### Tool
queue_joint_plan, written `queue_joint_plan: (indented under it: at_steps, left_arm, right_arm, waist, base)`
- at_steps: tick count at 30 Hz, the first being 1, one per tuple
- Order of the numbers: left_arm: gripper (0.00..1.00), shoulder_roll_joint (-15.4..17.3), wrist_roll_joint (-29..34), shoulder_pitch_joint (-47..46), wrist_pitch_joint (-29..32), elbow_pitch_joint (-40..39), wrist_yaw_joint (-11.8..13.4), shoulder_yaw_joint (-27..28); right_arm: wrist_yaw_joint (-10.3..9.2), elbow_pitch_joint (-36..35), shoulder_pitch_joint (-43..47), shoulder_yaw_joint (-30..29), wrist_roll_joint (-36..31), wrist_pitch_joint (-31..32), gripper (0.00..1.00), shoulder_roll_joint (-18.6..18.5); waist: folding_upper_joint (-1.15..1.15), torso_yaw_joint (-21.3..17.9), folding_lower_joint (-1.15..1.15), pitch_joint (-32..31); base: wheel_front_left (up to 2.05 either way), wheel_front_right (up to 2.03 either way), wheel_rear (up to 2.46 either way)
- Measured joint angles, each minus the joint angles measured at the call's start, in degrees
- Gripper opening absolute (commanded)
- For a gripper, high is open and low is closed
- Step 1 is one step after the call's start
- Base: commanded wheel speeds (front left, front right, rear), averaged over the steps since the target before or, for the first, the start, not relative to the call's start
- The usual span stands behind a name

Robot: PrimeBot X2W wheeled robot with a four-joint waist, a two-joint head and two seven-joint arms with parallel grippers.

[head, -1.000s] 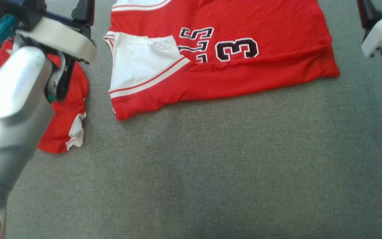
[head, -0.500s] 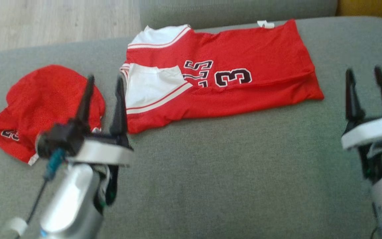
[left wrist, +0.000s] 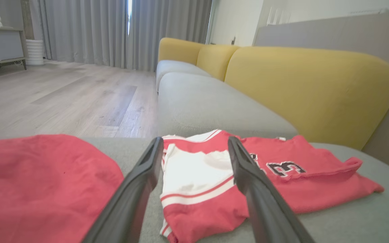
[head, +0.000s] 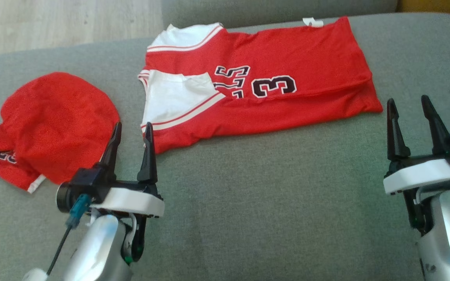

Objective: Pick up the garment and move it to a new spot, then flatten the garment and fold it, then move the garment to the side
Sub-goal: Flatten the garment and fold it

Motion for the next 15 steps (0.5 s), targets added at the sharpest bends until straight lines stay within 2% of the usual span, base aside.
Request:
queue_joint_plan:
  at_steps: [3,7,10,15]
  left_arm:
    - [1.0,-0.3,0.21,-2.38,0.54,5.81,0.14,0.08]
    - [1.0,-0.63,-0.22,-6.78,4.33,12.98,1.16,0.63]
    - [1.0,-1.19,-2.64,-10.42,6.7,18.18,0.98,1.93]
    - [1.0,-1.55,-3.33,-13.17,10.84,24.08,0.68,2.01]
  right_arm:
    - [0.0,-1.69,-0.1,0.32,-0.43,0.81,1.0,0.11]
    - [0.0,-3.01,-0.29,0.75,-0.82,1.51,1.0,0.18]
    - [0.0,-3.87,-1.48,1.19,-0.82,1.6,1.0,0.57]
    - [0.0,-4.54,-2.89,1.48,-0.82,1.62,1.0,1.48]
  waist:
    - [0.0,-0.54,0.0,1.48]
    - [0.0,-1.66,0.01,3.38]
    - [0.0,-2.88,0.01,5.18]
    - [0.0,-4.15,0.01,6.94]
  base:
    - [0.0,0.0,0.0]
    - [0.0,0.0,0.0]
    - [0.0,0.0,0.0]
    - [0.0,0.0,0.0]
